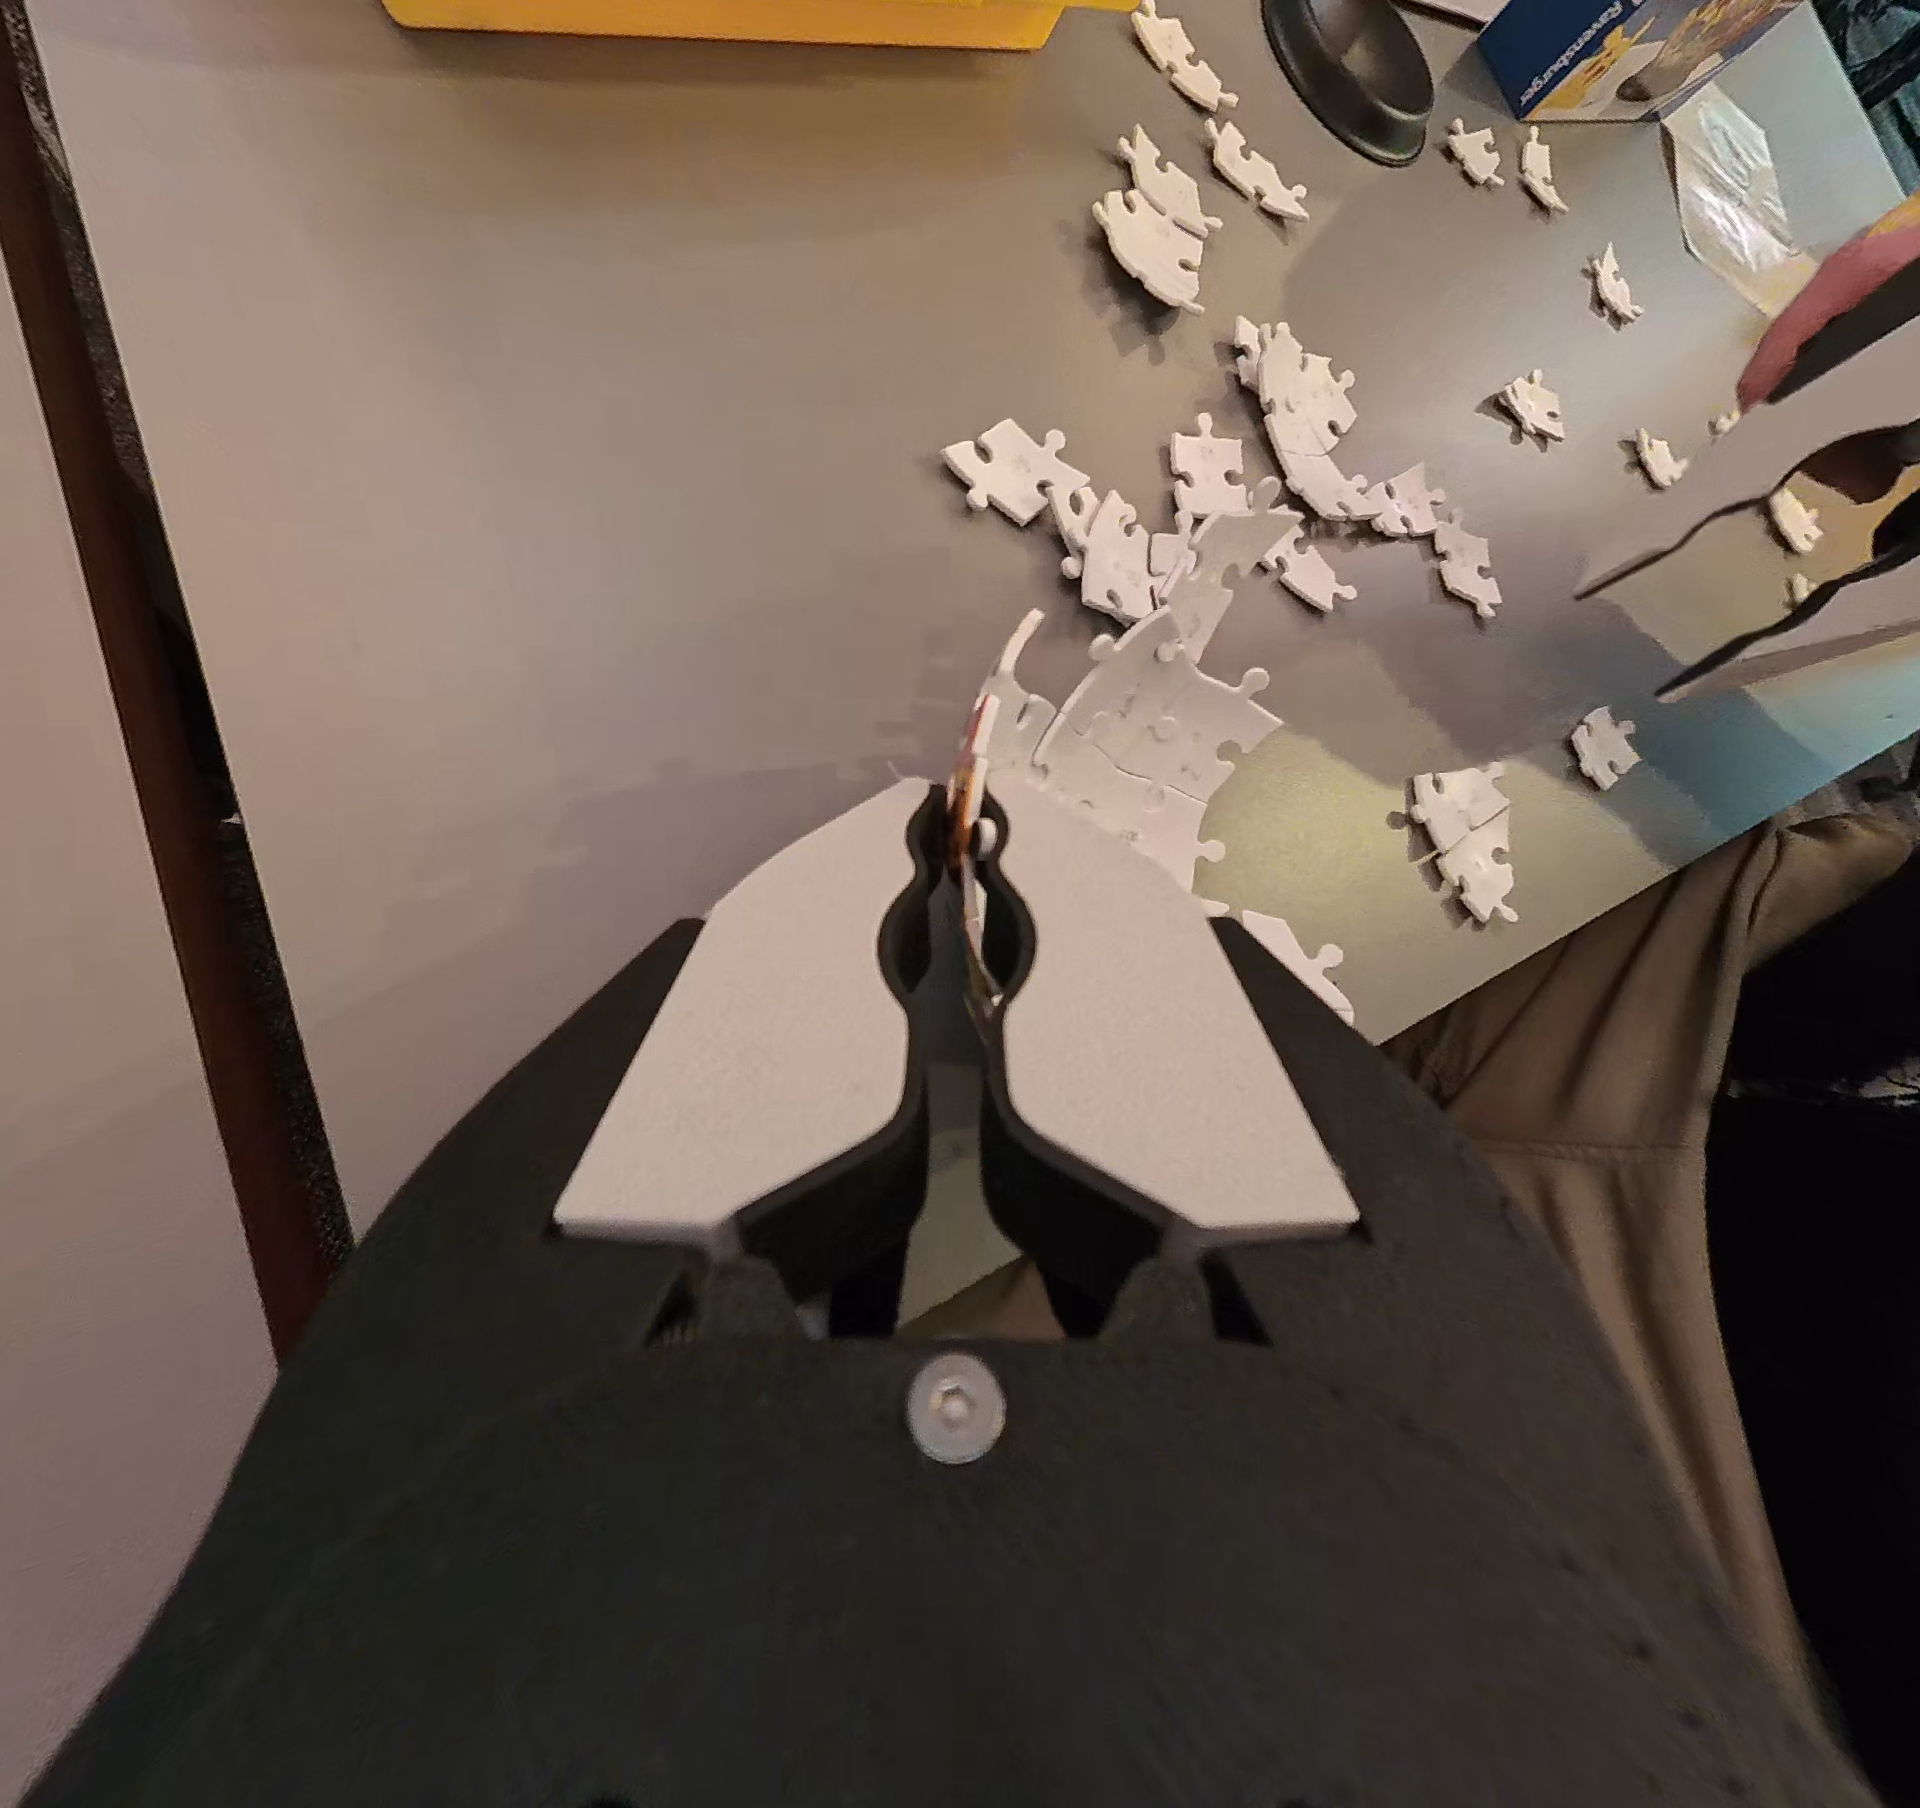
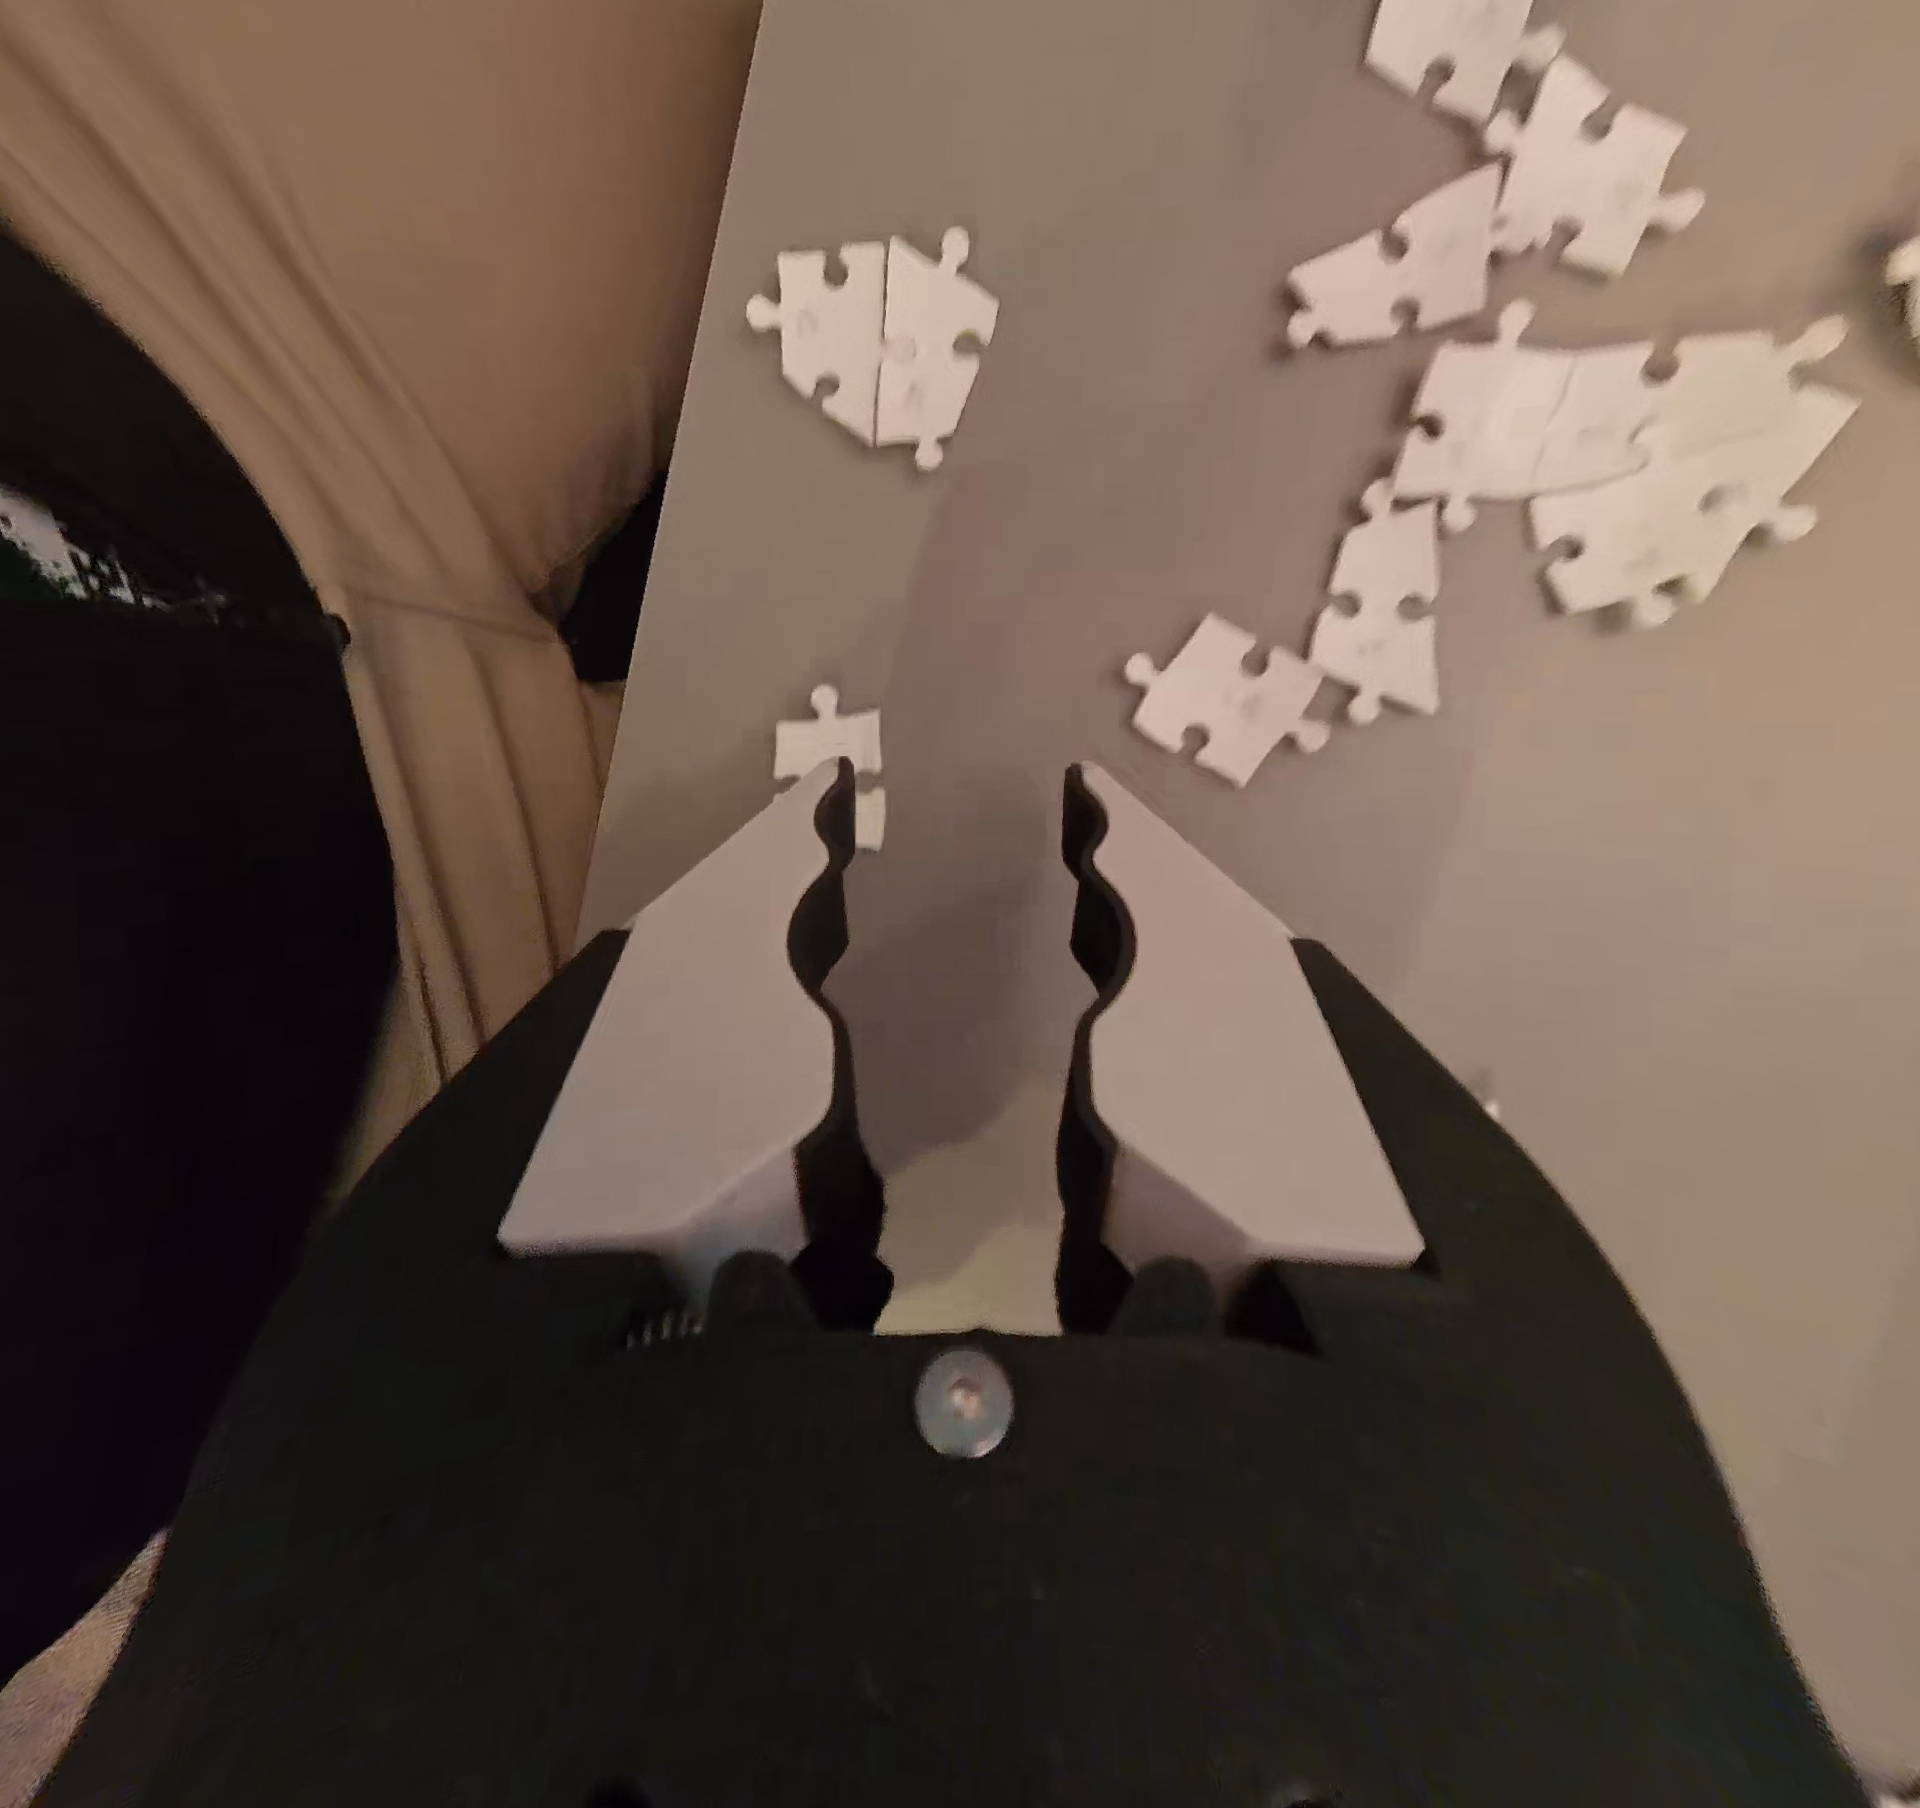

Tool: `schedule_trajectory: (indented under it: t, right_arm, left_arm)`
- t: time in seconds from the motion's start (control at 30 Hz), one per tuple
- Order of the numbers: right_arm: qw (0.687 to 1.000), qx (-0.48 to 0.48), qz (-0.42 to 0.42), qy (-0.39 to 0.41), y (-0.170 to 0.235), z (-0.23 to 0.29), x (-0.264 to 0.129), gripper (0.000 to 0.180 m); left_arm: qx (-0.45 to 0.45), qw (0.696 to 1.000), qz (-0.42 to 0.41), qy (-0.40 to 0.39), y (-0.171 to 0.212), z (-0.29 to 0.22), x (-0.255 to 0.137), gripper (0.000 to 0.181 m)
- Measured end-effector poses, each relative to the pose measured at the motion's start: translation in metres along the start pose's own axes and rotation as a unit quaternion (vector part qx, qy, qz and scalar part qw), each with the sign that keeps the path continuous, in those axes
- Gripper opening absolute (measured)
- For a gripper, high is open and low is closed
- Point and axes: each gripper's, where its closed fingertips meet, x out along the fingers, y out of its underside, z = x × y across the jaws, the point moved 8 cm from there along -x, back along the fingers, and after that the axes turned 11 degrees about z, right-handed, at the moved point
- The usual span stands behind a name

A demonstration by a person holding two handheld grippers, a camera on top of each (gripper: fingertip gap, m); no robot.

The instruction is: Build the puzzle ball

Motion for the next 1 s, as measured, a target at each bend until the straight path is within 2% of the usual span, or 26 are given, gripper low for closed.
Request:
schedule_trajectory:
  t: [0.17,0.27,0.4,1.0]
  right_arm:
    - [1.0,0.0,0.015,-0.012,0.016,0.018,0.013,0.04]
    - [1.0,-0.011,0.021,0.013,0.013,0.025,0.018,0.035]
    - [0.999,-0.005,0.018,0.03,0.01,0.026,0.02,0.017]
    - [0.999,0.026,-0.005,0.038,0.013,0.018,0.019,0.0]
  left_arm:
    - [-0.003,1.0,0.001,0.001,0.0,0.001,0.001,0.004]
    - [-0.003,1.0,0.002,0.003,-0.003,0.0,0.003,0.004]
    - [0.0,1.0,0.002,0.006,-0.007,-0.001,0.006,0.004]
    - [-0.017,1.0,-0.011,0.013,-0.011,0.004,0.007,0.008]
